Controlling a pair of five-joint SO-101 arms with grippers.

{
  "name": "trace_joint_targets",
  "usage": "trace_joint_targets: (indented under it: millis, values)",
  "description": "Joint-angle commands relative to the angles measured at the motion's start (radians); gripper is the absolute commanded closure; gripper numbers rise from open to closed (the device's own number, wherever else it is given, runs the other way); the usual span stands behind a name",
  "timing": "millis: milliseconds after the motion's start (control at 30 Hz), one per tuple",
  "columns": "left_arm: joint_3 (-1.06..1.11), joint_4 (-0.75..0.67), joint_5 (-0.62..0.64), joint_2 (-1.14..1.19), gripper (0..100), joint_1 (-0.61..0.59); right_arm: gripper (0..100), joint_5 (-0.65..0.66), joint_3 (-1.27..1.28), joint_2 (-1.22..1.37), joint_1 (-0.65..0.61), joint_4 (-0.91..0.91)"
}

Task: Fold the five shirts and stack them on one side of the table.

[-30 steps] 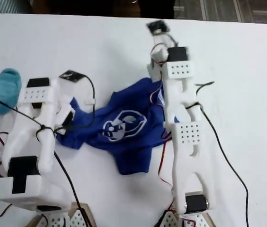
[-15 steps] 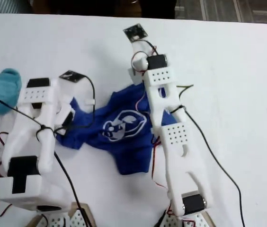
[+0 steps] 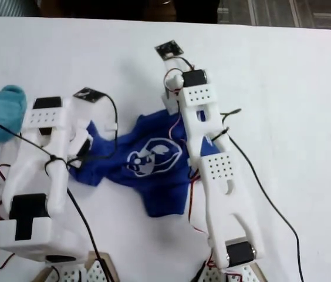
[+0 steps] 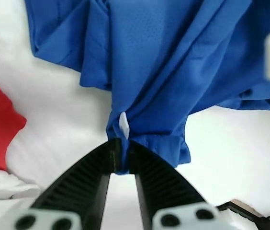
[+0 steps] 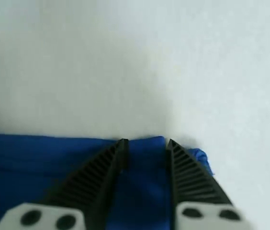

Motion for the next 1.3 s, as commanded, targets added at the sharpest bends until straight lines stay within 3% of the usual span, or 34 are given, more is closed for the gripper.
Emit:
trace_joint_targets:
  millis: [0,133,833,967,1267]
  values:
    - [-0.002,0.012,-0.006,-0.005,97,0.008,98.9,0.04,-0.044,-0.019,0.018,0.025]
    - [-0.002,0.012,-0.006,-0.005,97,0.008,97.6,0.014,-0.224,-0.025,0.035,0.056]
    - [-0.002,0.028,-0.008,-0.005,97,0.008,97.8,0.011,-0.063,-0.337,0.047,0.194]
    - [-0.002,0.048,-0.011,-0.005,97,0.008,97.8,0.011,0.112,-0.503,0.042,0.194]
    - [-0.01,0.054,-0.005,-0.011,97,0.008,97.6,0.015,0.882,-1.003,0.056,0.105]
